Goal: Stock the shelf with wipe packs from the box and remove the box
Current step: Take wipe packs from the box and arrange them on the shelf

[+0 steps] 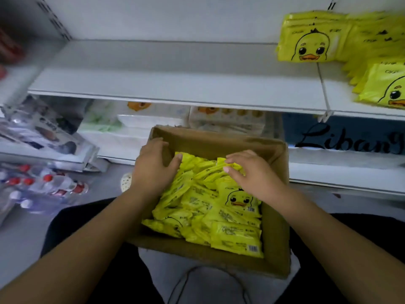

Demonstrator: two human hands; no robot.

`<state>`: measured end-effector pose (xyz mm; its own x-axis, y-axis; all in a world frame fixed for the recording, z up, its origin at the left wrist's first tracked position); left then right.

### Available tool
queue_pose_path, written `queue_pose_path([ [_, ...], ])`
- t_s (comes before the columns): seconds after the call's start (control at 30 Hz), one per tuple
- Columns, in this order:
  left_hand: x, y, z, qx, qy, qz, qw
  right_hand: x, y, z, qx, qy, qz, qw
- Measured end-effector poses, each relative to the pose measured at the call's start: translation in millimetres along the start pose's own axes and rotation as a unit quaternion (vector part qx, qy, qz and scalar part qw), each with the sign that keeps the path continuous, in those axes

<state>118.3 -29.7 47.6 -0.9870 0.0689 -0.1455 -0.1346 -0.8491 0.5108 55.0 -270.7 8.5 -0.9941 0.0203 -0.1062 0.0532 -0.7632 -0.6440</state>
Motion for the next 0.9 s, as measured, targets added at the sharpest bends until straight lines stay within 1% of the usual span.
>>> queue_pose_path([
  [0.07,24.6,-36.5,11.8,-0.014,0.014,0.050,0.999,8.9,-2.1,-33.4,0.031,-0.068,-0.009,0.997],
  [0.13,46.6,-70.4,19.6,-0.029,0.022,0.096,0.995,15.7,-2.2,-58.9,0.057,-0.111,-0.029,0.992],
  [0.23,73.4,-112.7,20.5,-0.017,0.016,0.175,0.984,23.0,-6.6,-87.3,0.022,-0.131,-0.105,0.986],
  [0.3,84.8,-129.1,10.5,-0.003,-0.012,0.206,0.979,22.5,-13.6,-105.8,-0.007,-0.133,-0.154,0.979],
  [0.37,89.2,-131.5,-1.9,0.025,-0.044,0.195,0.980,15.2,-13.8,-127.5,-0.029,-0.127,-0.206,0.970],
  [0.4,89.7,-130.0,-6.8,0.039,-0.053,0.181,0.981,11.0,-13.0,-136.0,-0.046,-0.111,-0.245,0.962],
  [0.5,88.2,-131.3,-12.3,0.030,-0.056,0.165,0.984,1.5,-1.7,-165.5,-0.089,-0.063,-0.360,0.926],
  [0.6,83.2,-133.1,-14.8,0.019,-0.055,0.156,0.986,0.6,-8.8,-192.0,-0.134,-0.065,-0.434,0.889],
  [0.63,81.8,-132.9,-15.4,0.017,-0.054,0.153,0.987,-0.3,-10.0,-198.1,-0.147,-0.058,-0.442,0.883],
  [0.77,80.0,-133.3,-18.3,0.001,-0.054,0.160,0.986,-10.0,-3.9,-196.5,-0.118,-0.019,-0.429,0.895],
  [0.83,79.3,-132.6,-18.7,-0.006,-0.054,0.162,0.985,-16.6,1.9,-178.8,-0.118,0.025,-0.418,0.900],
  [0.9,79.0,-132.5,-18.5,-0.014,-0.055,0.165,0.985,-23.4,13.1,-153.9,-0.073,0.065,-0.395,0.914],
])
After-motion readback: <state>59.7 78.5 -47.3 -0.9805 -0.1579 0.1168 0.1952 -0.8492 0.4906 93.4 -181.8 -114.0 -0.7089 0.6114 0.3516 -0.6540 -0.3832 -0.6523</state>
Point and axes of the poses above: each hand's wrist, its own x-axis away from the middle knuckle, its own z-axis out of the back of the hand, y = z × x, the point moved 8 cm from there along -x, towards the middle knuckle, and after that the axes turned 9 degrees about y, right-handed, at the moved point
